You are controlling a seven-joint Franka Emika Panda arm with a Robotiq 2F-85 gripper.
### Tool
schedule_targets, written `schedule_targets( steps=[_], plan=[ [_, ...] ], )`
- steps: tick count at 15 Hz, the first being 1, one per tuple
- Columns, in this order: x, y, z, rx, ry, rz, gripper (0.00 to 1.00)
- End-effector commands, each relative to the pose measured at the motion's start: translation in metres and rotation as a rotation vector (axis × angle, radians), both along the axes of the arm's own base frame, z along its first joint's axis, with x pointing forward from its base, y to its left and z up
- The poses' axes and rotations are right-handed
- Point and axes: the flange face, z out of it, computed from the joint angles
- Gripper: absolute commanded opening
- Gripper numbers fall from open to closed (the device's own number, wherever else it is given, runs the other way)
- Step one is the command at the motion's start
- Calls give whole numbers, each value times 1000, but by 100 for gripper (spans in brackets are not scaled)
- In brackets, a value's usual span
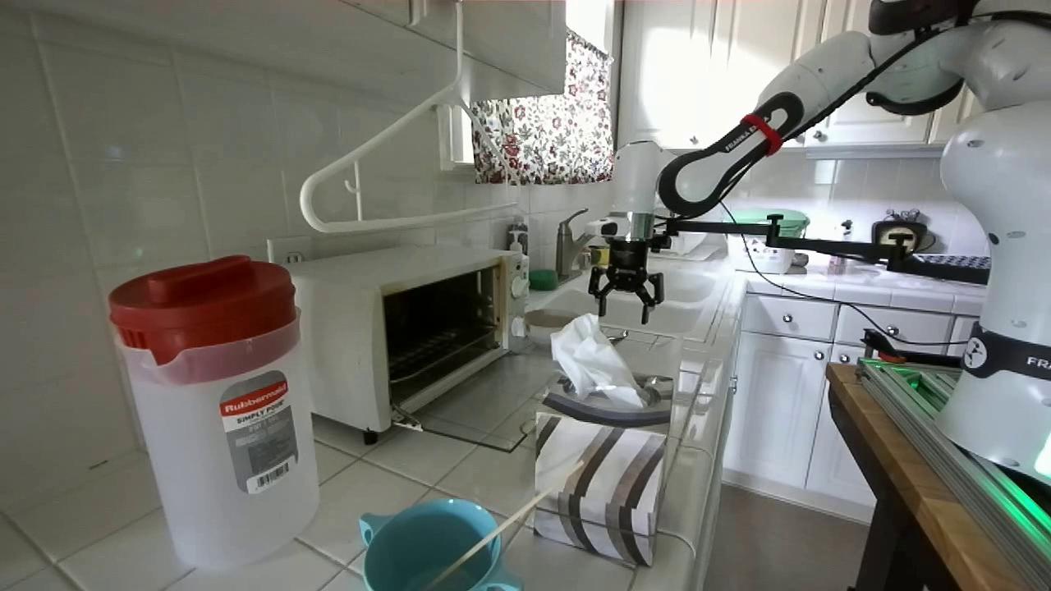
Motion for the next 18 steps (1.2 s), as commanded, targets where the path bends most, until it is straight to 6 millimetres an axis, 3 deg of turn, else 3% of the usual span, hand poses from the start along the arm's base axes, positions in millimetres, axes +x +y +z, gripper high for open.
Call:
schedule_targets(
  steps=[1,7,15,18],
  plan=[
    [5,2,-5,4,-9,-1,100],
    [1,3,-17,1,27,-25,100],
    [-1,7,-8,-5,26,-10,100],
    [-6,-4,-9,-52,54,-50,100]
  ],
)
